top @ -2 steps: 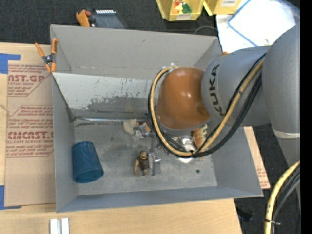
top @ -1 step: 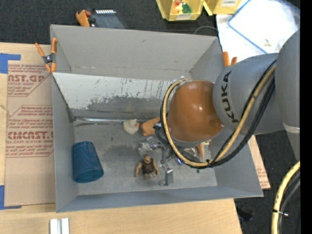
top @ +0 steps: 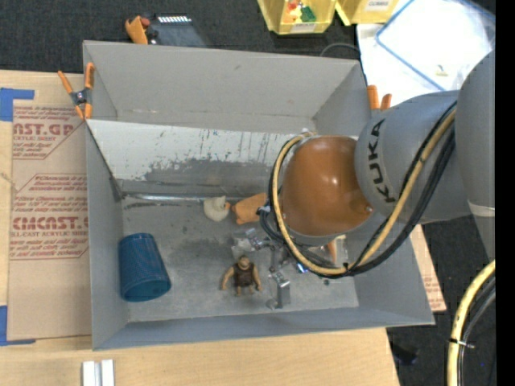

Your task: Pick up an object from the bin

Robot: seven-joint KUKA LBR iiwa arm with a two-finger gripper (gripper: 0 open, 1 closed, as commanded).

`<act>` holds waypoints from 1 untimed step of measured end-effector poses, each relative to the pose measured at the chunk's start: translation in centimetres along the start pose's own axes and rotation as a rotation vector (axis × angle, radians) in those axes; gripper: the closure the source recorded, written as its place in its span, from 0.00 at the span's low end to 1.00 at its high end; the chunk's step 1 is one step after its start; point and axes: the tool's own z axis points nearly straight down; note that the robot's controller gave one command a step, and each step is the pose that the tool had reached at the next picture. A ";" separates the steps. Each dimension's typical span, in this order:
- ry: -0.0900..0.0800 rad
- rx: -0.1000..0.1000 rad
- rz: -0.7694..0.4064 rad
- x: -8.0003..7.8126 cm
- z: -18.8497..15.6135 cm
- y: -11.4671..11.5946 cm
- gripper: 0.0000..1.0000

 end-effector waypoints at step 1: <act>-0.010 -0.001 0.260 1.2 3.0 -0.5 0.00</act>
Offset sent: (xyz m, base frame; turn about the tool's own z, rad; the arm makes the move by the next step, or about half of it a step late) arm -0.0066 0.0011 -0.0303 -0.0283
